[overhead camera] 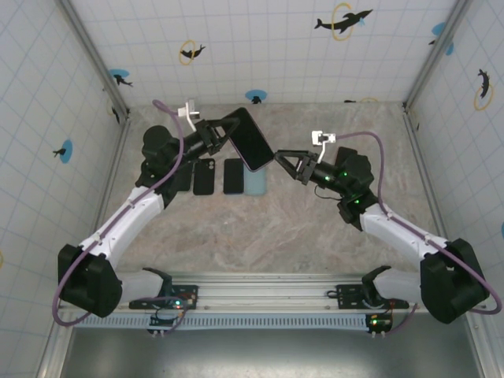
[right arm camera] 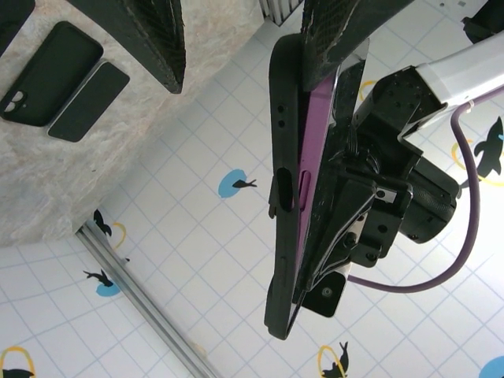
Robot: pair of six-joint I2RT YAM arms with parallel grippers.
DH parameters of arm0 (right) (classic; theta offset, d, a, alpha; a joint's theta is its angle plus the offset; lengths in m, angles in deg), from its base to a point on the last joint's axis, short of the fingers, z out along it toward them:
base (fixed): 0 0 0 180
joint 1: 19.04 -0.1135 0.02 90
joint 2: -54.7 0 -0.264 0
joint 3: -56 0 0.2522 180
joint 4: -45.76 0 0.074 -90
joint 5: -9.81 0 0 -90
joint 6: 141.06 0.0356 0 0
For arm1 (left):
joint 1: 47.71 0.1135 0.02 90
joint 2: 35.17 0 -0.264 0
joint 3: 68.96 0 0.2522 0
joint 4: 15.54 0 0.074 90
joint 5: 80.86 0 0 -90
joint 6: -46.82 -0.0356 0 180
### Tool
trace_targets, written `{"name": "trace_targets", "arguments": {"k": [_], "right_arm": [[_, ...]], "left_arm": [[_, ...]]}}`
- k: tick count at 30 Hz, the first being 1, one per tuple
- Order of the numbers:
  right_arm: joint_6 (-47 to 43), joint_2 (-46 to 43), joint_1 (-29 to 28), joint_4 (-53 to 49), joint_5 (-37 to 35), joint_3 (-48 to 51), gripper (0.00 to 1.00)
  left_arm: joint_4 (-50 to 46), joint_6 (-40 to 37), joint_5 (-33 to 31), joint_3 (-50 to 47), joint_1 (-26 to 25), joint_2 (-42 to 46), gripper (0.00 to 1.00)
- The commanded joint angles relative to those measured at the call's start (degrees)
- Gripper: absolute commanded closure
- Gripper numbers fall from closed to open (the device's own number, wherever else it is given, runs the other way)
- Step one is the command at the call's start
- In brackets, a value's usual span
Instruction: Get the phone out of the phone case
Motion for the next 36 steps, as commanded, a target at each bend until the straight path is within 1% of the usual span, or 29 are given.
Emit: {"name": "trace_targets", "arguments": {"k": [1, 6, 9, 10, 11, 15, 18, 21, 23, 25, 28, 32, 36], "right_arm": [[0.3, 0.9, -0.8, 2.3, 1.0, -1.7, 0.58], [1.2, 1.9, -1.4, 2.1, 1.2, -2.4, 0.58], [5.7, 3.0, -1.7, 6.6, 0.9, -1.5, 0.58], [7.5, 3.3, -1.9, 7.5, 0.3, -1.2, 0.58], [8.7, 3.6, -2.2, 7.9, -0.3, -1.1, 0.58], [15.3, 4.3, -4.3, 11.8, -5.1, 0.3, 0.59], [20.3, 5.7, -5.9, 15.5, -6.9, 0.4, 0.6], [26.4, 7.1, -7.1, 19.5, -9.9, 1.0, 0.62], [28.6, 7.9, -8.0, 20.7, -10.2, 0.5, 0.64], [29.5, 8.1, -8.4, 20.7, -10.7, 0.3, 0.65], [29.8, 7.7, -8.8, 20.9, -10.9, 0.7, 0.7], [31.2, 7.0, -8.5, 21.8, -11.5, 2.4, 0.86], [32.2, 6.6, -8.4, 22.2, -11.5, 3.3, 0.93]], "left_arm": [[5.4, 1.8, 0.6, 0.3, -1.0, 0.3, 1.0], [6.0, 2.0, -0.4, -0.1, -1.5, 0.1, 1.0], [6.2, 2.2, -2.9, -0.8, -1.5, 0.3, 1.0], [6.5, 2.8, -4.3, -1.5, -3.5, 0.4, 1.0], [7.3, 3.5, -5.4, -2.2, -3.7, 0.4, 1.0], [10.7, 8.0, -8.5, -4.5, -5.1, -0.2, 1.0], [9.7, 9.1, -9.4, -4.5, -5.9, -0.7, 1.0], [7.6, 10.4, -12.1, -5.7, -6.0, 0.0, 1.0], [7.0, 12.3, -14.1, -7.2, -6.0, 0.7, 1.0], [5.9, 13.4, -14.5, -7.8, -6.0, 0.7, 1.0], [5.1, 14.5, -14.6, -8.1, -6.0, 0.4, 1.0], [3.8, 14.8, -14.8, -7.9, -5.9, 0.0, 1.0], [2.0, 15.2, -15.0, -8.0, -5.5, -0.6, 1.0]]}}
